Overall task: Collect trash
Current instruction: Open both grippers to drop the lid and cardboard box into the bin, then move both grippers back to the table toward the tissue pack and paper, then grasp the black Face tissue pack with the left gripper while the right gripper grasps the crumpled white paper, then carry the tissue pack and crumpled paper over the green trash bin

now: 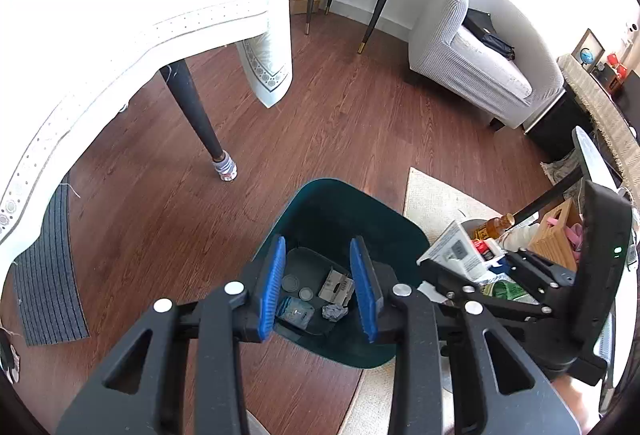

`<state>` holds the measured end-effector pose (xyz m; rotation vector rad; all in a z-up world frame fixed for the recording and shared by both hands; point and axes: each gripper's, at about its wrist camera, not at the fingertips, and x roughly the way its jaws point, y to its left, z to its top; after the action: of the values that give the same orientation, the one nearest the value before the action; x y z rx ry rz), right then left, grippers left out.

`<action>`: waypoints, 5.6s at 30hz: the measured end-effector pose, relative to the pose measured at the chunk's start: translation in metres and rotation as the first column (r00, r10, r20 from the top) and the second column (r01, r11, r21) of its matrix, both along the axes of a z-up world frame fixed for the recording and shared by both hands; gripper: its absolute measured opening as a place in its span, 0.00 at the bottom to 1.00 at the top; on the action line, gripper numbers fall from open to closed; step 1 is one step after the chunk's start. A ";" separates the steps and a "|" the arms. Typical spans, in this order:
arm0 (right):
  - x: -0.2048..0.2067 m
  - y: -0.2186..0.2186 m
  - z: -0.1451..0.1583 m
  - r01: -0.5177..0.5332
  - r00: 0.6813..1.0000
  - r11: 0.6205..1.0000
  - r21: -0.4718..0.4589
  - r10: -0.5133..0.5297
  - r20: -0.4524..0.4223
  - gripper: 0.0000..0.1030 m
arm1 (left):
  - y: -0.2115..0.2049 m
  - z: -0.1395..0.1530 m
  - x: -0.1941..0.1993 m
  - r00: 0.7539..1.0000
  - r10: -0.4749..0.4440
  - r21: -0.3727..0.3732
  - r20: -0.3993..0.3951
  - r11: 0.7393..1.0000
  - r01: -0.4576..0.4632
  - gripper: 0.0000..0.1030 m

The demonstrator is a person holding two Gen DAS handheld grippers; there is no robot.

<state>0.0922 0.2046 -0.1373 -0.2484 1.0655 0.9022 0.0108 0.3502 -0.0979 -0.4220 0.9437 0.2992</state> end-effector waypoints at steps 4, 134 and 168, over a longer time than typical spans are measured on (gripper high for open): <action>-0.005 0.008 -0.011 -0.020 1.000 0.999 -0.027 0.020 0.000 0.52 | -0.006 0.020 -0.001 0.999 -0.024 0.014 0.038 1.000 0.024 0.32; 0.133 -0.463 0.122 0.572 0.814 0.758 0.314 -0.571 -0.107 0.71 | -0.441 0.056 0.165 0.848 -0.528 0.169 -0.033 0.834 0.526 0.52; 0.139 -0.417 0.121 0.589 0.784 0.775 0.227 -0.617 0.071 0.52 | -0.397 0.069 0.128 0.813 -0.568 0.318 -0.125 0.754 0.575 0.51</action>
<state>0.2309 -0.2123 -0.0166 0.1954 0.8353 0.3836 0.1390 -0.0464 -0.0290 0.2069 0.9730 -0.1021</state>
